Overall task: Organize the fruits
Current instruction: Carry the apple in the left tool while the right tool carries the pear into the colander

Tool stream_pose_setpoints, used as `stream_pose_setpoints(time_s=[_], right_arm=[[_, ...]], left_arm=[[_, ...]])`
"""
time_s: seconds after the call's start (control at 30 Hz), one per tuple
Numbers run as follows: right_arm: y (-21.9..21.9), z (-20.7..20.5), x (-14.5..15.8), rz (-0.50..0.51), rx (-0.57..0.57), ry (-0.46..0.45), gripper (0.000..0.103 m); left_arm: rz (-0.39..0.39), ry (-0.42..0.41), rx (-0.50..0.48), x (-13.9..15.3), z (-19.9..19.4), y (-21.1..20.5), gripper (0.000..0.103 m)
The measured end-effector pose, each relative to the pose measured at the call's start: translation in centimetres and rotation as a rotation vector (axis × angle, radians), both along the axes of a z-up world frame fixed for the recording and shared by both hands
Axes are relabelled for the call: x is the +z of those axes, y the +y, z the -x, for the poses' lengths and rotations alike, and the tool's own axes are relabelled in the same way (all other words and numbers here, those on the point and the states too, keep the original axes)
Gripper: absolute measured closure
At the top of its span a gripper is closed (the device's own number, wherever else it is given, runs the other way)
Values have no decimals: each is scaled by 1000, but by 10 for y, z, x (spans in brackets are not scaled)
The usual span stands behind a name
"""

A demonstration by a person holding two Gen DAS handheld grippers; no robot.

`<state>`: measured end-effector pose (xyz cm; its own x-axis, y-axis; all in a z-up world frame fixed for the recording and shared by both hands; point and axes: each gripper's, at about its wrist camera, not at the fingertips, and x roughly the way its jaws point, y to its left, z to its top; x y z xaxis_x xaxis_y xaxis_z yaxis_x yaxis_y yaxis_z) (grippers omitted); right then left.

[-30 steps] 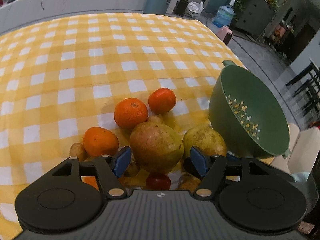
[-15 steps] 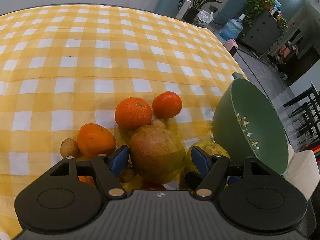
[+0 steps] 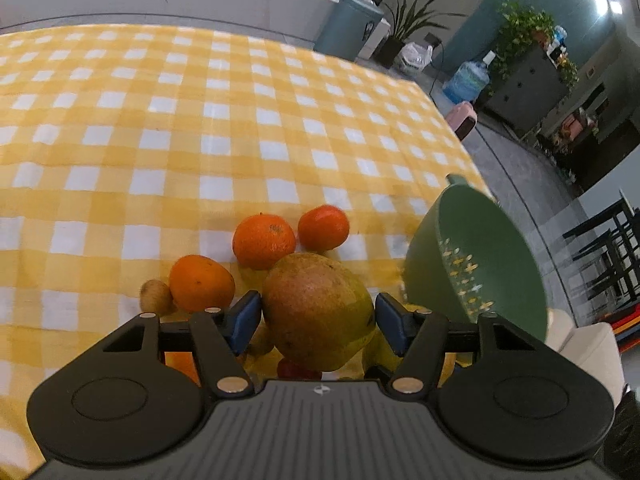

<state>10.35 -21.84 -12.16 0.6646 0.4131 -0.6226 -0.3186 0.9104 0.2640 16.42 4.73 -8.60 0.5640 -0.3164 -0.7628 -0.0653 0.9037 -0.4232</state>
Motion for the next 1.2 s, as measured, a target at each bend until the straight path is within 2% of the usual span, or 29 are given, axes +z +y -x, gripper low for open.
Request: stream_pose_setpoints(time_s=[0.2,0.33,0.5,0.6,0.83,0.93,1.2], right_arm=[[-18,16,22,-54,2,-18,43],[-33,22,45,-64,9,-67,43],[-52,9,72,-11,11,-94,43],[-65,0,83,56,16,-105,43],[-92,-26,85,189,32,-60,43],[-99,-38,81,218,50,-28,43],[-103,-65,62,301,136,58,43]], left_arm=[[-6,-60,3,35,23,-4,31],[-26,-72,-1,56,30,-14,31],[-37,-106,-29,72,25,-34,31],[-41,-118,-57,78,17,-51,31],[-69,-113,-143,73,-11,-90,31],[-64,-90,-176,69,-21,-104,31],[-117,-35,-276,50,-45,-135,31]])
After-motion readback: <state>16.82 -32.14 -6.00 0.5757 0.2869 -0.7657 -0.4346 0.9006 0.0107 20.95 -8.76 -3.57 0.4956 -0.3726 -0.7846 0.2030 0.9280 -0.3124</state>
